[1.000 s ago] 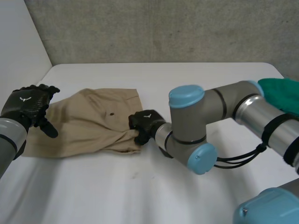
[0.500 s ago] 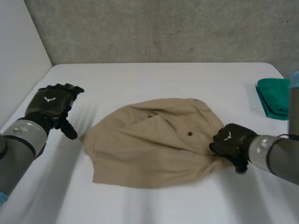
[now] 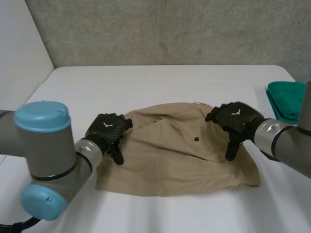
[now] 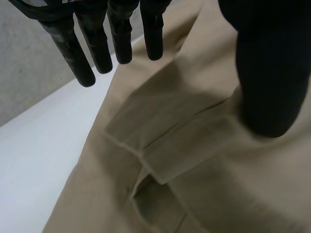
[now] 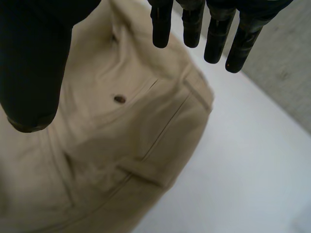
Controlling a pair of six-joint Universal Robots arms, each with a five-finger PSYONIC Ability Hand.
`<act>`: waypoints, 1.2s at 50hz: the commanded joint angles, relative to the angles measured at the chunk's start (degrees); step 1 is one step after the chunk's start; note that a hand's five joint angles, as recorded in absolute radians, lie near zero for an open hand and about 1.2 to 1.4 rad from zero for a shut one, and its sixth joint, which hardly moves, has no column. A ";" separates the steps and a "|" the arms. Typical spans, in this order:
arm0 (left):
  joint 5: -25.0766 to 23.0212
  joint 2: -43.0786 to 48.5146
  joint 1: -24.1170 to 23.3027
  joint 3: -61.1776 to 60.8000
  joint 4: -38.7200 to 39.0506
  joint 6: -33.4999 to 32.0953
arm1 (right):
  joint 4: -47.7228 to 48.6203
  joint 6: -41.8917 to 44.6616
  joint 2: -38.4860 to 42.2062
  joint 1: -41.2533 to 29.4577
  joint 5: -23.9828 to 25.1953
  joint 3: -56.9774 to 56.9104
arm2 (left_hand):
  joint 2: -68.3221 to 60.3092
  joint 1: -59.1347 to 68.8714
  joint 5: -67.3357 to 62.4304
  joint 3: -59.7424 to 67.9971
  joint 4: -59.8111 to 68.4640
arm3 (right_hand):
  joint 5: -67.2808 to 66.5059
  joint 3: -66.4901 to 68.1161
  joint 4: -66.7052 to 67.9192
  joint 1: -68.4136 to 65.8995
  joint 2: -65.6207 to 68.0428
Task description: Fold the laundry.
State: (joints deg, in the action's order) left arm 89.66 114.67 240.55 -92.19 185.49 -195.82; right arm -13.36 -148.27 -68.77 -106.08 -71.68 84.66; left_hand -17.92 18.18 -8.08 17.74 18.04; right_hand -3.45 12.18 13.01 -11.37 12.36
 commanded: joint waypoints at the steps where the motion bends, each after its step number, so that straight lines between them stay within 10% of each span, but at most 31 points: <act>1: 8.06 5.83 -0.87 3.59 -0.13 -4.48 | 2.28 -0.53 7.25 -0.88 -0.39 -0.02 | -14.64 14.37 -14.47 14.81 14.51 | -3.20 4.47 3.63 -5.28 4.29; 9: 9.13 6.45 -2.28 4.12 0.14 -5.89 | 8.00 -6.32 11.38 -3.87 -0.04 -0.45 | -62.04 61.77 -61.88 62.21 61.91 | -4.04 5.31 4.47 -6.12 5.13; 15: 9.21 4.61 -3.16 4.21 0.14 -5.89 | 8.00 -7.47 13.75 -5.89 -0.03 -1.69 | -62.08 61.82 -61.92 62.26 61.96 | -8.22 9.49 8.66 -10.30 9.31; 22: 9.39 -2.69 -3.60 3.86 0.05 -5.80 | 8.09 -7.12 14.54 -6.24 -1.00 -2.21 | -62.08 61.82 -61.92 62.26 61.96 | -66.50 67.77 66.94 -68.58 67.60; 60: 9.48 -44.00 -5.53 12.30 -6.80 -0.35 | -14.67 -3.96 -27.64 -1.14 1.19 -22.95 | -62.08 61.82 -61.92 62.26 61.96 | -66.55 67.82 66.99 -68.63 67.64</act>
State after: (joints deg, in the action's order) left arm 99.08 73.77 235.74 -79.88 182.05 -196.20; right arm -22.85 -153.87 -94.30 -107.18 -71.22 64.68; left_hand -68.47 63.82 -54.91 68.20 68.68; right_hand -56.99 67.31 67.94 -54.27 67.26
